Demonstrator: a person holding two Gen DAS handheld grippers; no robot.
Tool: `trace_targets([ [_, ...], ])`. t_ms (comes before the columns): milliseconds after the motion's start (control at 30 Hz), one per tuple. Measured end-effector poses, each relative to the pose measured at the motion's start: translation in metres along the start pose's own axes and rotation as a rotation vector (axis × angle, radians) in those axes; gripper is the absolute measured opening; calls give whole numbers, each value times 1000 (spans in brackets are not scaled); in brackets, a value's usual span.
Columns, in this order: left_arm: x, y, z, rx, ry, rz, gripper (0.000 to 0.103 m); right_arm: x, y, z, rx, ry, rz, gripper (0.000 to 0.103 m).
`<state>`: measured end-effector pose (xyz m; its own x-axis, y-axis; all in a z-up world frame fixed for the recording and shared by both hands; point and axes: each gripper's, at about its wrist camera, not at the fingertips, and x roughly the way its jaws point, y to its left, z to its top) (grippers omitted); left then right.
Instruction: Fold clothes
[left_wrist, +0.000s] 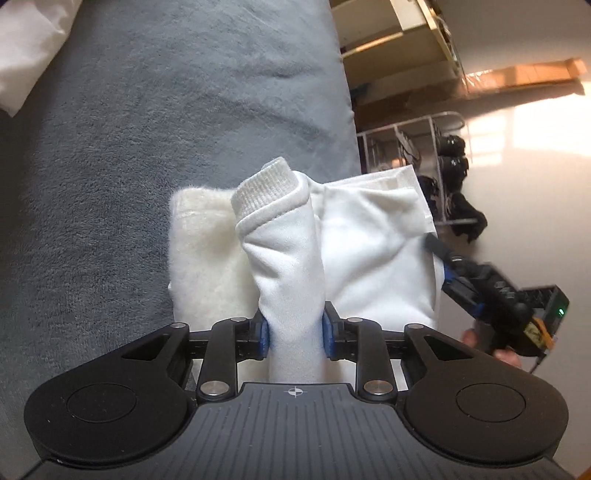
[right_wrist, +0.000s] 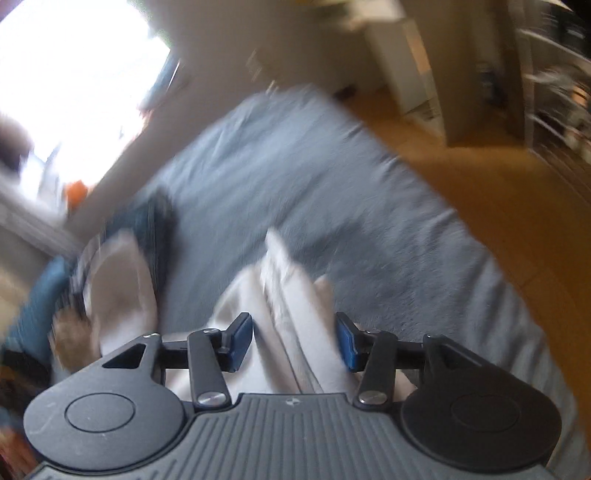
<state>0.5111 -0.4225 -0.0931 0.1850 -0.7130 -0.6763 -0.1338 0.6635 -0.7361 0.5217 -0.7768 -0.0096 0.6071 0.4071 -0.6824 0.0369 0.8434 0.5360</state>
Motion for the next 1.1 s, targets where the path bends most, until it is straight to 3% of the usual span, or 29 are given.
trace_targets([
  [133, 1, 5, 7, -50, 20, -20, 30, -85, -20, -39, 232, -245, -48, 59],
  [200, 1, 5, 9, -47, 18, -18, 30, -131, -26, -81, 340, -335, -62, 60],
  [300, 4, 3, 8, -30, 18, -4, 30, -171, -32, -156, 522, -398, -65, 60],
  [467, 5, 1, 7, -15, 5, 4, 30, -162, -24, -257, 745, -369, 71, 60],
  [667, 5, -1, 6, -13, -19, 12, 30, -126, -16, -323, 842, -324, 147, 60],
  [767, 5, 0, 6, -30, -25, 10, 30, -119, -14, -335, 838, -339, 204, 60],
  [900, 5, 0, 3, -34, -44, 13, 30, -115, -5, -336, 780, -324, 211, 58],
  [967, 4, -1, 1, -23, -55, 21, 30, -115, 0, -335, 751, -315, 191, 49],
  [1033, 5, -4, 0, -16, -63, 33, 29, -112, -1, -333, 741, -293, 167, 47],
  [1100, 5, -7, 0, -7, -70, 47, 27, -109, -3, -333, 748, -275, 146, 30],
])
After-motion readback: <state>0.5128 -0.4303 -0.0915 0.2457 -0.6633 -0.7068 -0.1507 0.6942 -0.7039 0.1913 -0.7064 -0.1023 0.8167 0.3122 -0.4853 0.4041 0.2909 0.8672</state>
